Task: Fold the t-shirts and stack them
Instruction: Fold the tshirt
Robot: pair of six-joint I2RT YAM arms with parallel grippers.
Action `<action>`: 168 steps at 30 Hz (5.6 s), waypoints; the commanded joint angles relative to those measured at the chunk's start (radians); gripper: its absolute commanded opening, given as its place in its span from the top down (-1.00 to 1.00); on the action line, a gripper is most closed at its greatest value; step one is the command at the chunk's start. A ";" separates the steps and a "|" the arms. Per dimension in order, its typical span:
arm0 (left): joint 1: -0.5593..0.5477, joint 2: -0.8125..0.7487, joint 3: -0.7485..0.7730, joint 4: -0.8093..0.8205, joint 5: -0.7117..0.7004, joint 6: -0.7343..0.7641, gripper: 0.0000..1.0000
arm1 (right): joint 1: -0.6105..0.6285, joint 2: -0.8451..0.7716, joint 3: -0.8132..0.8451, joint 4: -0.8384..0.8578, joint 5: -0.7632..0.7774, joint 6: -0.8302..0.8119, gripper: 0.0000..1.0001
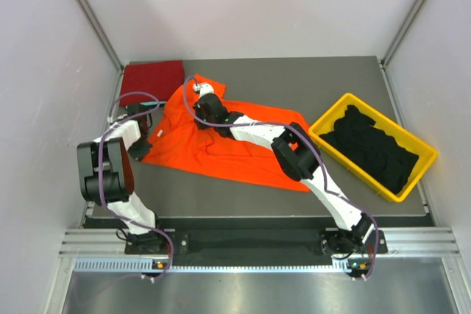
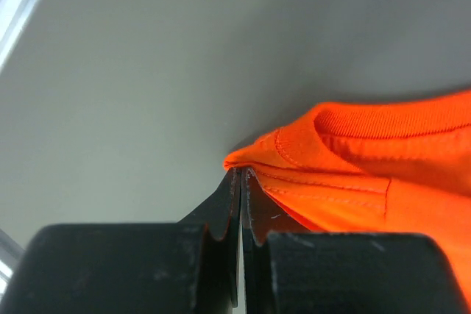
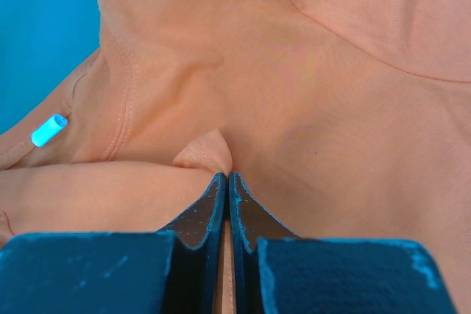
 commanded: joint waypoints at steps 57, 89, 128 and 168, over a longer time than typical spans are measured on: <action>-0.003 0.037 0.109 0.187 0.502 0.136 0.53 | 0.024 -0.420 -0.548 0.073 0.003 0.681 0.08; -0.004 0.111 0.096 0.159 0.361 0.142 0.53 | 0.067 -0.349 -0.438 -0.098 0.208 0.659 0.98; 0.285 -0.310 -0.105 0.087 0.579 0.064 0.12 | 0.065 -0.793 -0.784 -0.059 0.161 0.417 -0.22; 0.277 -0.201 -0.290 0.413 0.560 -0.033 0.51 | -0.082 -1.308 -1.197 -0.046 0.147 0.366 -0.33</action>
